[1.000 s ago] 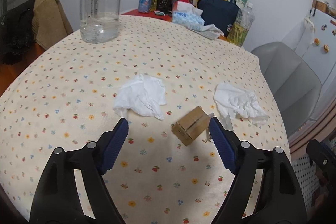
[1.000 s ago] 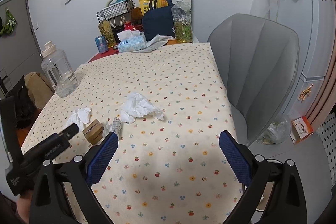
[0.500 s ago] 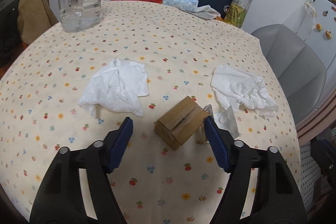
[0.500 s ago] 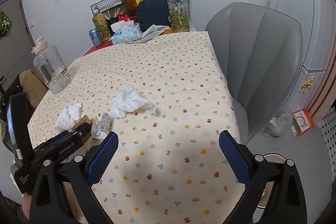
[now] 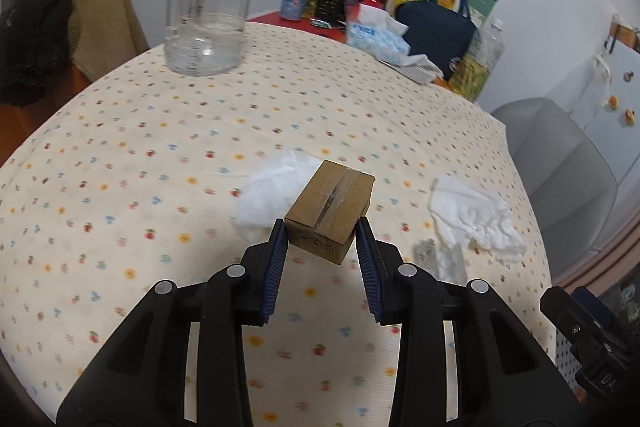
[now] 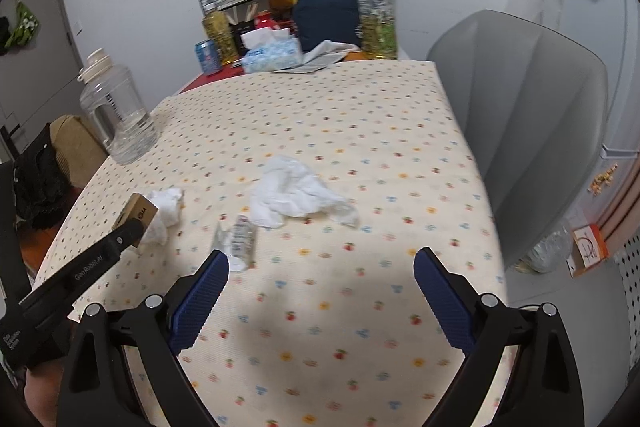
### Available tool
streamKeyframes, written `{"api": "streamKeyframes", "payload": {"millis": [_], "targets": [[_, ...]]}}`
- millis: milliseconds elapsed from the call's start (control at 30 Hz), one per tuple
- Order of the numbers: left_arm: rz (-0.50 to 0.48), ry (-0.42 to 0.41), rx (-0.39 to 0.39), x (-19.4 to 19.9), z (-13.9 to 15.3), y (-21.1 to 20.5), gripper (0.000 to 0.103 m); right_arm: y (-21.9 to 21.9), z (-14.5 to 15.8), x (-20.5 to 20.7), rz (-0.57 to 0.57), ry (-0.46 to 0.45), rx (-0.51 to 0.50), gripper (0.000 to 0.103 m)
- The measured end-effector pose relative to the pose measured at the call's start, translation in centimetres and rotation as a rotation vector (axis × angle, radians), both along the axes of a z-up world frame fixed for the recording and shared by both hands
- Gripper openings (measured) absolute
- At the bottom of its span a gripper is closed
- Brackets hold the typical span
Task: Collect trash
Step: 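Grasp the small cardboard box with the left gripper, then grasp the clear plastic packet with the right gripper while the left holds the box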
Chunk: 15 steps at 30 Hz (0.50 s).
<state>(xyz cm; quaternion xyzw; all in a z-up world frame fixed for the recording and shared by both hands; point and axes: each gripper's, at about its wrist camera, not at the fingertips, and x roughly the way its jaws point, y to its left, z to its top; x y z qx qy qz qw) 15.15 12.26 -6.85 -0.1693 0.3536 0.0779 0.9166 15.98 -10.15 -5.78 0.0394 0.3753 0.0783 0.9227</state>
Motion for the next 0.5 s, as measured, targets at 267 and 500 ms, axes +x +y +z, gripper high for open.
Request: {"api": "streamKeyframes", "payload": {"millis": [267, 500], "targets": [[0.101, 0.01, 0.008, -0.9, -0.6, 3.9, 0.035, 3.5, -0.5, 0.7, 0.064, 0.017, -0.009, 0.09], [0.127, 0.013, 0.001, -0.7, -1.2, 5.0, 0.035, 6.0, -1.5, 2.1, 0.104, 0.042, -0.027, 0.087]]}}
